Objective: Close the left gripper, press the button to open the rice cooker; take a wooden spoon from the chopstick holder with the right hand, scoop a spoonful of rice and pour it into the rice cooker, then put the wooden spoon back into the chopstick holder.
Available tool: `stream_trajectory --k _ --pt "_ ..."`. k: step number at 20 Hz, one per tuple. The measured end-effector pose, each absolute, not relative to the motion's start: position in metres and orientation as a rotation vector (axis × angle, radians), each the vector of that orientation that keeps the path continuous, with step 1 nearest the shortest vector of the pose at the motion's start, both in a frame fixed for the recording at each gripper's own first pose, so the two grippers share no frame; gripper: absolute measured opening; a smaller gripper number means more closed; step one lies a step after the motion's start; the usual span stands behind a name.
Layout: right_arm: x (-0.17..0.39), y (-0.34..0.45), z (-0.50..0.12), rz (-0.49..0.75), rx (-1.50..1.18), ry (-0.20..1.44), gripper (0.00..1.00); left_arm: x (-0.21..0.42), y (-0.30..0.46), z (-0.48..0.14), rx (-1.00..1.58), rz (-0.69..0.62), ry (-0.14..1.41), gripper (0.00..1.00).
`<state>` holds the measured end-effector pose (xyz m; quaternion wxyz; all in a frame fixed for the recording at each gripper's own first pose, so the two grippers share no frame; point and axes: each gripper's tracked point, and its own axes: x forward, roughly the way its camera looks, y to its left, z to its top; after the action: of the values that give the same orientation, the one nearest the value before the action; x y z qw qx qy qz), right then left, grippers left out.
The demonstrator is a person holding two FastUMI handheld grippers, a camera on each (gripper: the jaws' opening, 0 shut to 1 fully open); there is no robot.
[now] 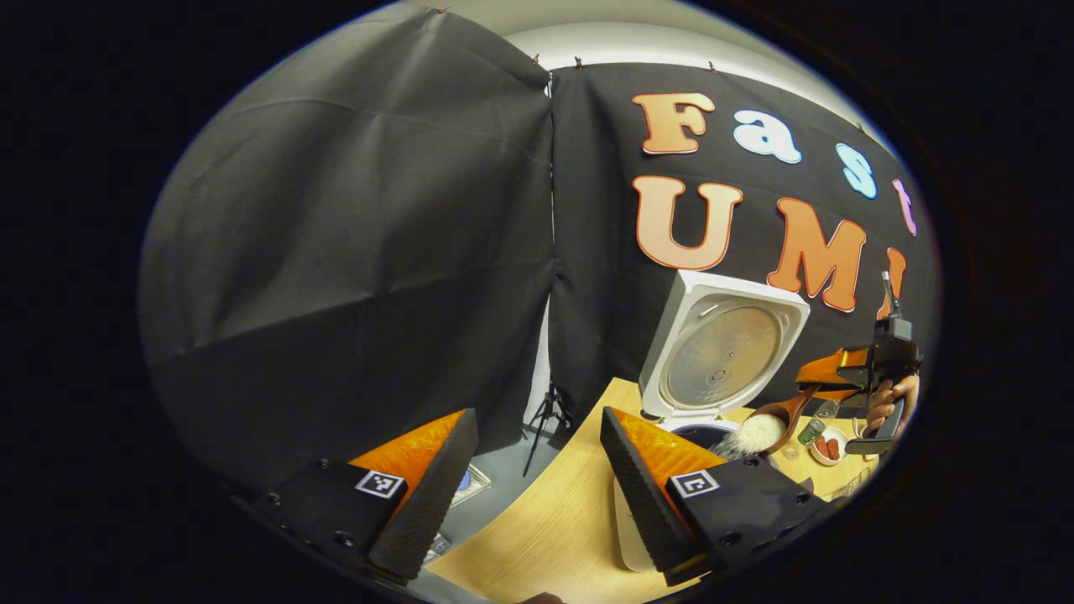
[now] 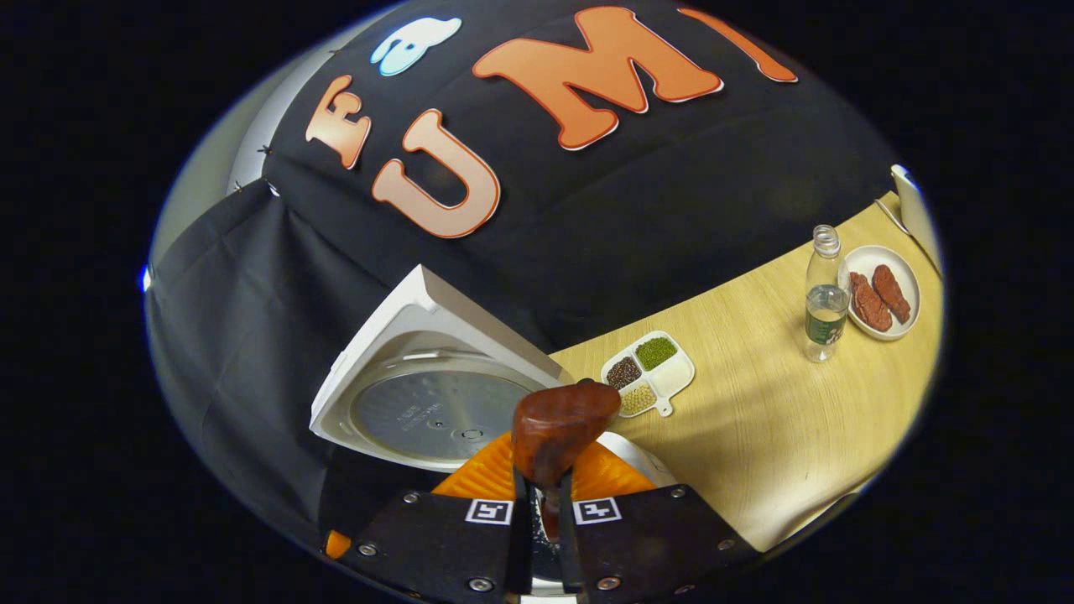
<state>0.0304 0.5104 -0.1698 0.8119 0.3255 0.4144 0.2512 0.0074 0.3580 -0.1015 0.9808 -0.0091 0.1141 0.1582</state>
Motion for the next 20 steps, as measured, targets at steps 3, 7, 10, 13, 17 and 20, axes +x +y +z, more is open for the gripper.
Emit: stream_trajectory --k 3,7,10,13,17,20 --pt "0.034 0.508 -0.168 0.536 0.594 0.840 0.12 0.008 0.362 -0.100 -0.014 0.325 0.226 0.99" --pt "0.035 0.509 -0.163 0.551 0.512 0.797 0.12 0.009 0.362 -0.099 -0.006 0.323 0.222 1.00" --pt "0.035 0.509 -0.154 0.570 0.433 0.740 0.12 0.008 0.360 -0.098 0.002 0.315 0.221 0.99" --pt "0.037 0.510 -0.141 0.591 0.342 0.669 0.12 0.008 0.358 -0.097 0.008 0.308 0.218 1.00" --pt "0.031 0.521 -0.116 0.658 0.241 0.565 0.12 0.007 0.356 -0.095 0.020 0.303 0.215 0.99" --pt "0.023 0.530 -0.093 0.713 0.202 0.490 0.12 0.006 0.354 -0.094 0.026 0.301 0.217 1.00"
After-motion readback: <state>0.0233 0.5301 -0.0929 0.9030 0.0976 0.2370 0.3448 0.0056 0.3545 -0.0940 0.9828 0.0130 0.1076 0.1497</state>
